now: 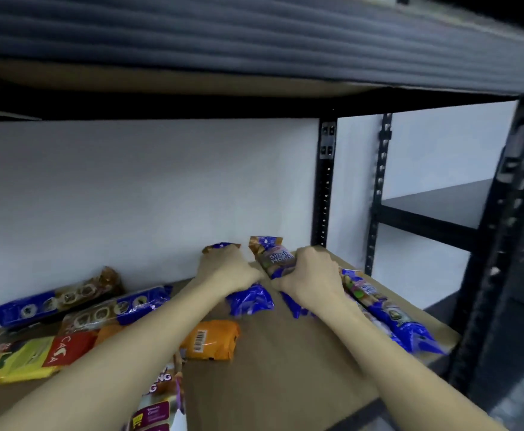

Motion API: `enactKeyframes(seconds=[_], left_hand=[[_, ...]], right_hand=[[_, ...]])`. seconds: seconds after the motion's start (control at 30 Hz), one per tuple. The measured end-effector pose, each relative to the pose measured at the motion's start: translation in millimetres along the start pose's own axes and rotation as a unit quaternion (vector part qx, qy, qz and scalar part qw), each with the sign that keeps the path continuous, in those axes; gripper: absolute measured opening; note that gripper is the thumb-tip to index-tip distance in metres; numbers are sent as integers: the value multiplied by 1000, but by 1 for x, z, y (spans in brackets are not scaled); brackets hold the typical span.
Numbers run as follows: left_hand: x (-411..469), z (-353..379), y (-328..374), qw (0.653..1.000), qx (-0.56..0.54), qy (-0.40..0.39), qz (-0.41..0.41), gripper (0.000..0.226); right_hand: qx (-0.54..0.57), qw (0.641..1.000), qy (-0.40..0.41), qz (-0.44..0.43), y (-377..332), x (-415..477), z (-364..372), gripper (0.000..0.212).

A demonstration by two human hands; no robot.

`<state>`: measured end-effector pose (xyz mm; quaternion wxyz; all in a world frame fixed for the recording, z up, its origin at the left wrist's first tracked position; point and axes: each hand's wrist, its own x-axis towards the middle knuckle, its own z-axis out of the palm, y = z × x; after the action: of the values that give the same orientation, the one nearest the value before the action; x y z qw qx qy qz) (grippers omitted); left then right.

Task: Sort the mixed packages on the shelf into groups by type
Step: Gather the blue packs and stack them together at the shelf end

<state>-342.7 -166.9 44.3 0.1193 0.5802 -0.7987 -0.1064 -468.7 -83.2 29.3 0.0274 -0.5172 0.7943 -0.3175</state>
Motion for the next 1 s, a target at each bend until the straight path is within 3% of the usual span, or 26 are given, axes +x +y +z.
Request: enactKeyframes(seconds=[0.2,0.4,0.53,0.63,0.8,1.0], left_hand=[[-59,41,73,998,-61,-2,7,59],[-102,105,107,990,-114,-9,-86,74],[-114,116,114,972,-199,2,-125,59],[-119,120,113,963,-253,6,-95,49],[-123,124,104,966,-251,33,-54,42],[-124,125,106,967,-243,37,-66,49]], right_hand=[[-9,997,53,55,62,-19,-88,36],[-11,995,61,84,114,-40,-125,39],[3,996,60,68,126,-44,-120,40],[4,997,51,60,133,-38,-105,40],[-19,997,44,62,139,-25,-85,38],[-72,996,-31,39,134,-19,-78,55]])
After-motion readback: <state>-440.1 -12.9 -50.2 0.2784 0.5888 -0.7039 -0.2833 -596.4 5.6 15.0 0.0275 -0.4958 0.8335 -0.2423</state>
